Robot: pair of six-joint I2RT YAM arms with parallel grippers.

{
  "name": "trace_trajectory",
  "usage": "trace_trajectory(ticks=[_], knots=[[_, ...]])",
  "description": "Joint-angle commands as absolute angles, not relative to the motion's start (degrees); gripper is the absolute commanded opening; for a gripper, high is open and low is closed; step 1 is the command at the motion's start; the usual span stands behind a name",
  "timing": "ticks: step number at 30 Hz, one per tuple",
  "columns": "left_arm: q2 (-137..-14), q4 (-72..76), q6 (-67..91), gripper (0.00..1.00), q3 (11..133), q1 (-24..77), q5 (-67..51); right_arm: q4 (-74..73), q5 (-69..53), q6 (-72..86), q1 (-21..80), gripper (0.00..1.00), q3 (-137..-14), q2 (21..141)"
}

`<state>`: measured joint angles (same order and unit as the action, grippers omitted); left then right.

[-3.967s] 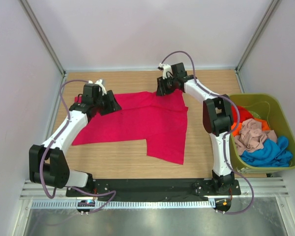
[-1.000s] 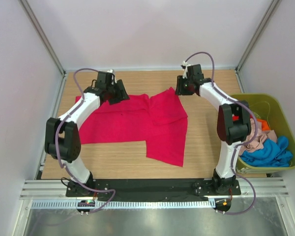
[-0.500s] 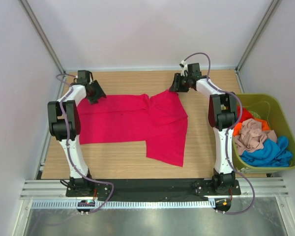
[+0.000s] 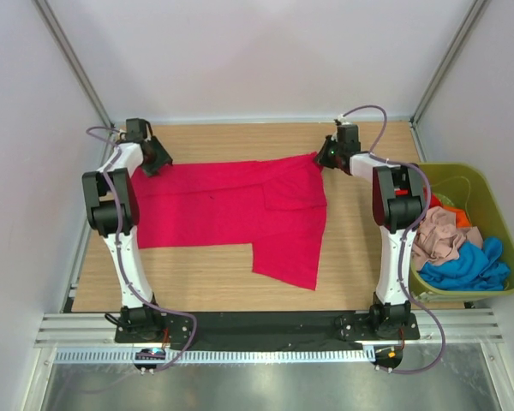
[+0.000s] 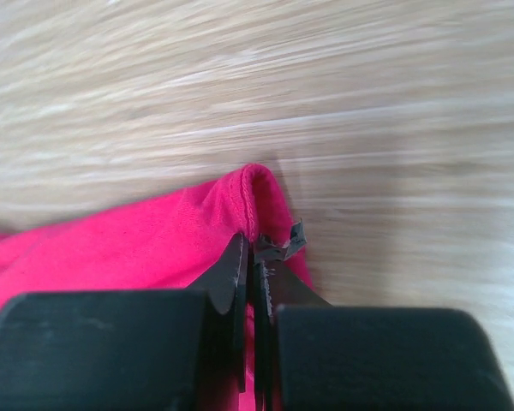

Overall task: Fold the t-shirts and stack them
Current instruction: Fold the tshirt

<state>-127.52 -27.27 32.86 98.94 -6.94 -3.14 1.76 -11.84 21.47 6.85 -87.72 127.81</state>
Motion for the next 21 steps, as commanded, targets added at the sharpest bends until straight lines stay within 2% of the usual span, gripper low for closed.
trace_trajectory(ticks=[1, 4, 7, 12, 13, 16, 21], knots=[[-131.82, -29.18, 33.40, 0.57, 102.82, -8.26, -0.44, 10.54, 2.00, 26.44, 6.24, 0.01, -82.99, 123.05], [-133.32, -30.23, 33.75, 0.57, 104.67, -8.44, 1.23, 13.09, 5.36, 28.82, 6.24, 0.02, -80.25, 122.17], [-133.68, -30.23, 33.84, 0.57, 105.47, -8.61, 0.36, 12.75, 4.49, 30.05, 6.24, 0.08, -81.03, 123.22], [-130.09, -31.90, 33.31, 0.57, 108.19, -8.53, -4.82, 9.68, 3.78, 29.10, 6.24, 0.26, -81.30, 120.34], [-128.51, -31.99, 33.31, 0.57, 108.02, -8.53, -5.27, 8.36, 4.48, 28.48, 6.15, 0.34, -81.47, 119.28], [-121.83, -31.99, 32.35, 0.57, 106.00, -7.39, -5.36, 0.37, 5.10, 25.67, 6.15, 0.45, -83.40, 114.53], [-109.28, -30.42, 32.08, 0.58, 97.24, -2.74, -6.85, -17.03, 2.82, 22.86, 6.06, 0.50, -85.96, 109.70]])
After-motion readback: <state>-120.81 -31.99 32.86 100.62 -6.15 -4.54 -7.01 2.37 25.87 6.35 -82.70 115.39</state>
